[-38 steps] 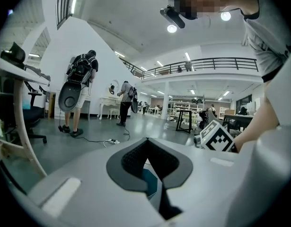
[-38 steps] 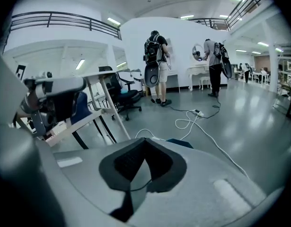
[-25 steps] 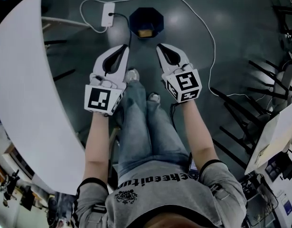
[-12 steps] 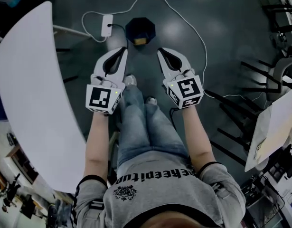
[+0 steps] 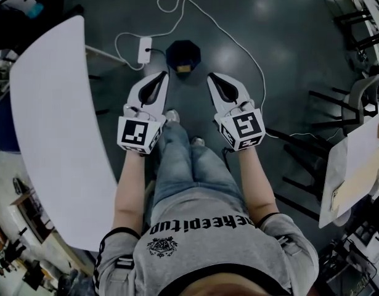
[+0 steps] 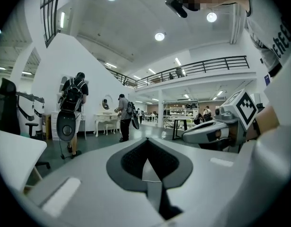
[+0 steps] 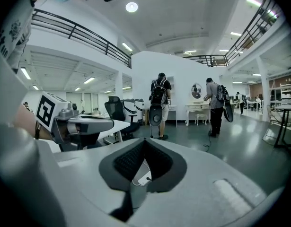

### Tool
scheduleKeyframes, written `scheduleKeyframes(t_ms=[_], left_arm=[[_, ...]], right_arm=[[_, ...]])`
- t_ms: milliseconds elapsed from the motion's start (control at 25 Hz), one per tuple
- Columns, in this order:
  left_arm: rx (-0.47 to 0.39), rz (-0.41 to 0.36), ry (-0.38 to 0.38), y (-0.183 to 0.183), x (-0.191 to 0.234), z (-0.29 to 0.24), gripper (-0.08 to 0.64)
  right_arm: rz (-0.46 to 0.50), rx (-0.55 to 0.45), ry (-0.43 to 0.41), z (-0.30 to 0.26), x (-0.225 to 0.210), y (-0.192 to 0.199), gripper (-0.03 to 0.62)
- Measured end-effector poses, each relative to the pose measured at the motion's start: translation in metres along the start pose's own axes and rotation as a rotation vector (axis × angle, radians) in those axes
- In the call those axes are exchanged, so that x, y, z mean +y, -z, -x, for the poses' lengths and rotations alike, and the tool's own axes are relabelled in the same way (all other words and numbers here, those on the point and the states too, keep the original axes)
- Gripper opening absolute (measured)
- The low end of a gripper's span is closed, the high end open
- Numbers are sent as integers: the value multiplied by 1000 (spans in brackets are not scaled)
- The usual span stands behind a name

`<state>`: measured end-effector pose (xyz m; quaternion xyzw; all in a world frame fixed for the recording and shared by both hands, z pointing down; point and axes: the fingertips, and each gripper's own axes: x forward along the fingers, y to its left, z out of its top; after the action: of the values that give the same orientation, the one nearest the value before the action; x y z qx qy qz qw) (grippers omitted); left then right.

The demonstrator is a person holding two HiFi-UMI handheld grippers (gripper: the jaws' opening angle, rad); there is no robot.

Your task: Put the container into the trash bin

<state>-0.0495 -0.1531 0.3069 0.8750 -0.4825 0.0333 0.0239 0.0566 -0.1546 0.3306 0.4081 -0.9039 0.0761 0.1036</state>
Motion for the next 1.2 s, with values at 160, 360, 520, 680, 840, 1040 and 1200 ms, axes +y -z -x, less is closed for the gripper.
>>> scheduleKeyframes(t_ms=[160, 360, 520, 680, 840, 1040, 1200], left_arm=[[-14, -12, 0, -15, -9, 6, 20], [-36, -31, -8, -36, -22, 16, 20], [-43, -39, -29, -44, -25, 26, 20], [-63, -50, -45, -53, -28, 35, 20], [-81, -58, -55, -61, -36, 43, 20], [-98, -59, -61, -66, -47, 52, 20], [-108, -69, -61, -70, -55, 59, 20]], right_arm=[[0, -25, 4, 13, 3, -14, 5], [23, -51, -4, 30, 10, -30, 5], [32, -74, -8, 40, 15, -42, 5], [43, -96, -10, 49, 21, -51, 5], [47, -115, -16, 62, 27, -58, 6], [51, -141, -16, 75, 33, -65, 5], [57, -160, -20, 83, 38, -70, 5]])
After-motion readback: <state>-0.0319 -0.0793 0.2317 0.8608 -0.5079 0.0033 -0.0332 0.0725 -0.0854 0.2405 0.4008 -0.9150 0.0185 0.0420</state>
